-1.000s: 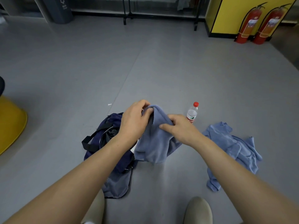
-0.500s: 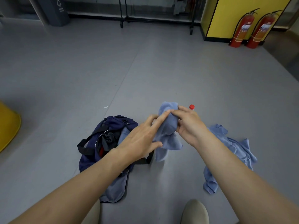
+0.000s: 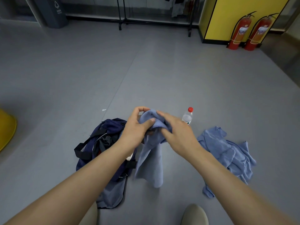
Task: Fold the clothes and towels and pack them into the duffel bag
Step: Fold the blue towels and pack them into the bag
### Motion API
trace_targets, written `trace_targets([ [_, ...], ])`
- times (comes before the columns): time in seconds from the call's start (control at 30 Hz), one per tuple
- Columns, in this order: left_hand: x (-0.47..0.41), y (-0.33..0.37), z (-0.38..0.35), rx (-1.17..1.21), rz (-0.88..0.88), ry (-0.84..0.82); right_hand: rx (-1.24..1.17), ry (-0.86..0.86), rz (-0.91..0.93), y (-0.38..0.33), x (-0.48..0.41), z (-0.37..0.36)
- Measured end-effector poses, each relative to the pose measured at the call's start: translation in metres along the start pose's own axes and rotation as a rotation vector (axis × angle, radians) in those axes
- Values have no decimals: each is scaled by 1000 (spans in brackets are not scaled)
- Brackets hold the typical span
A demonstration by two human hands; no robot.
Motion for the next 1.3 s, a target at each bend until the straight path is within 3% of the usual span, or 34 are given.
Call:
trace_targets([
  [0.07,0,1,-3,38,14,-92,-30,75,-5,-1,-1,8],
  [0.17,4,5,-4,-145,-69,-206,-63,124,-29,3,-6,10],
  [0.43,-5,16,27,-727,-305,45,133,44,-11,24,-9,19],
  [0.63,-46,6,37,-955,-247,-26,445,16,-235,90,-19,33],
  [0.8,-99,10,33,-752,-144,-92,570,24,-331,126,-33,65],
  [1.03,-161,44,29,-391,-84,-96,389,290,-446,149,-70,118],
  [1.2,-166,81,38,-177,-124,-13,164,553,-326,124,-78,166],
  [1.3,-150,78,43,-162,-187,-23,88,565,-206,118,-58,168],
])
Point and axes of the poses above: each hand's wrist, its own x-axis away from the middle knuckle, its own z-axis out of the back of the hand, y = z × x, the point moved 5 cm from there along -x, towards the middle knuckle, and after that the axes turned 4 degrees about -y, right-handed, at the moved point
